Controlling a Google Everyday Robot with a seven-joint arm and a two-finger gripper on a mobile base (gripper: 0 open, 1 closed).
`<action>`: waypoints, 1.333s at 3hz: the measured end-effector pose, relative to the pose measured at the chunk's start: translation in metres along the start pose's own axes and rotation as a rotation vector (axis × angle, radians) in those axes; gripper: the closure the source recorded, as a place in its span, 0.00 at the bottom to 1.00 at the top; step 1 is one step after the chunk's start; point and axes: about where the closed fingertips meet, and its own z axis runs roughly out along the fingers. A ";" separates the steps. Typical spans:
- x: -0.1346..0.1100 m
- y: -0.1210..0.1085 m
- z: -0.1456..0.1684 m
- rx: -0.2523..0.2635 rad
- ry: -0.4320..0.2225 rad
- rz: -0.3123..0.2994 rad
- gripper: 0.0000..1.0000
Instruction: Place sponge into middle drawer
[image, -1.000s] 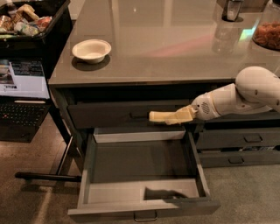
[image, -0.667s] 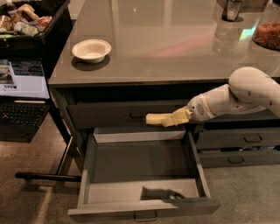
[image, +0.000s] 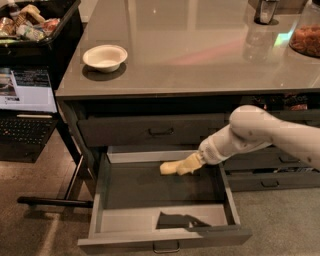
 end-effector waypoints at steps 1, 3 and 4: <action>0.034 -0.001 0.047 0.017 0.078 0.028 1.00; 0.073 -0.010 0.127 0.042 0.173 0.140 1.00; 0.090 -0.016 0.154 0.001 0.203 0.213 0.85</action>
Offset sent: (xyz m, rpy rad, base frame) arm -0.0365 0.0310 -0.1543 -0.1542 0.1540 -0.0890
